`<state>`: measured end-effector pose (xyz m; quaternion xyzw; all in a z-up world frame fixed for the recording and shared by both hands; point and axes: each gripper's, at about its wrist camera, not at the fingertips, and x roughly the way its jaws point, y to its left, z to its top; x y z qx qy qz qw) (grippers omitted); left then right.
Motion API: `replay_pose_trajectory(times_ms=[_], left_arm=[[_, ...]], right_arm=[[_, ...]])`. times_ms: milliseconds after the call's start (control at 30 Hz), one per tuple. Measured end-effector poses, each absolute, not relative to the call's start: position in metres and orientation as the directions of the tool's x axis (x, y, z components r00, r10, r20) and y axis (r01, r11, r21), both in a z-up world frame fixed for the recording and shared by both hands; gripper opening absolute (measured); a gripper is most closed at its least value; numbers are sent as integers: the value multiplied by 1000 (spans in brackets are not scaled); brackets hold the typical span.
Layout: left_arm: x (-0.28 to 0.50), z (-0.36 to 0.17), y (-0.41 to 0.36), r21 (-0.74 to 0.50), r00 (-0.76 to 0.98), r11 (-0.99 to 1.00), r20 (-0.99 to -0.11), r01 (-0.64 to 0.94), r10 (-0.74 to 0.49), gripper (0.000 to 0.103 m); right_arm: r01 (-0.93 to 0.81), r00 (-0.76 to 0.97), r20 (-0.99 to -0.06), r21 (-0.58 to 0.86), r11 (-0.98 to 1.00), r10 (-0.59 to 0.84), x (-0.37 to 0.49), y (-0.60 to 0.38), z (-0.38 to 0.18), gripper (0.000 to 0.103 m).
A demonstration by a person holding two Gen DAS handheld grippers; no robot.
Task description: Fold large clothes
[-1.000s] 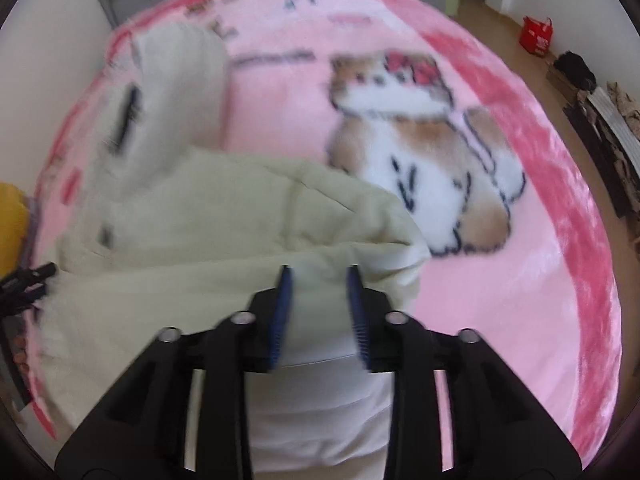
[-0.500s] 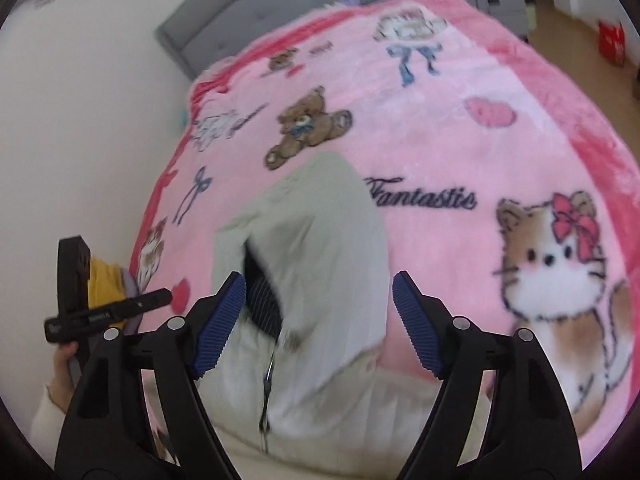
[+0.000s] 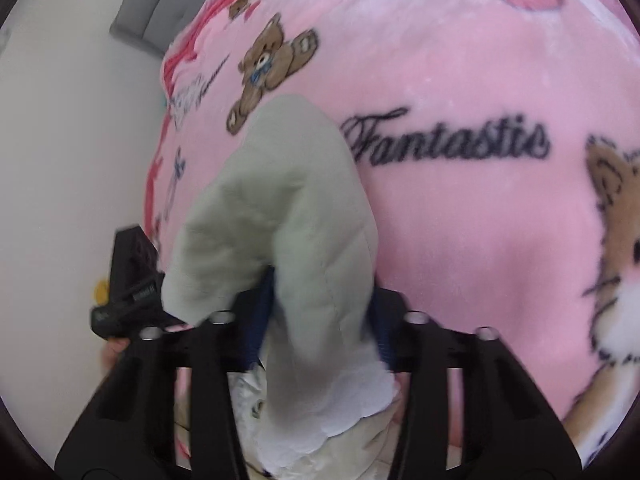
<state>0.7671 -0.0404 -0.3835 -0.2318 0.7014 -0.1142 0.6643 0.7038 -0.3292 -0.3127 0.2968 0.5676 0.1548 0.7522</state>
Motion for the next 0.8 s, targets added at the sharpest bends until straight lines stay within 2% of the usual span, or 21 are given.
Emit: replay_pose_trajectory(times_ms=[33, 100, 167, 300, 367, 433, 633, 700, 800], left_arm=[[768, -383, -40, -470, -4, 866, -878, -172, -478, 96], [765, -377, -38, -493, 19, 860, -869, -135, -495, 83], [765, -369, -36, -549, 33, 828, -835, -113, -549, 57], [760, -355, -41, -581, 57, 810, -814, -71, -579, 38], [755, -342, -44, -613, 79, 789, -790, -42, -609, 25], [748, -328, -39, -643, 108, 765, -763, -22, -638, 19], [694, -265, -6, -738, 225, 670, -641, 85, -734, 16], [654, -237, 14, -744, 282, 648, -595, 162, -753, 16], [587, -210, 41, -724, 331, 633, -547, 273, -769, 16]], right_arm=[[74, 313, -767, 607, 791, 560, 703, -325, -310, 7], [33, 343, -765, 590, 807, 545, 699, -324, -301, 6], [18, 378, -736, 612, 791, 561, 695, -326, -291, 5], [-82, 412, -719, 583, 809, 560, 682, -313, -262, 5], [-108, 429, -697, 592, 799, 575, 674, -315, -248, 5], [-148, 453, -660, 607, 781, 599, 662, -314, -232, 5], [-330, 529, -550, 568, 754, 646, 592, -305, -169, 5], [-425, 535, -507, 530, 733, 676, 552, -300, -148, 5], [-530, 509, -488, 471, 705, 709, 493, -291, -133, 5]])
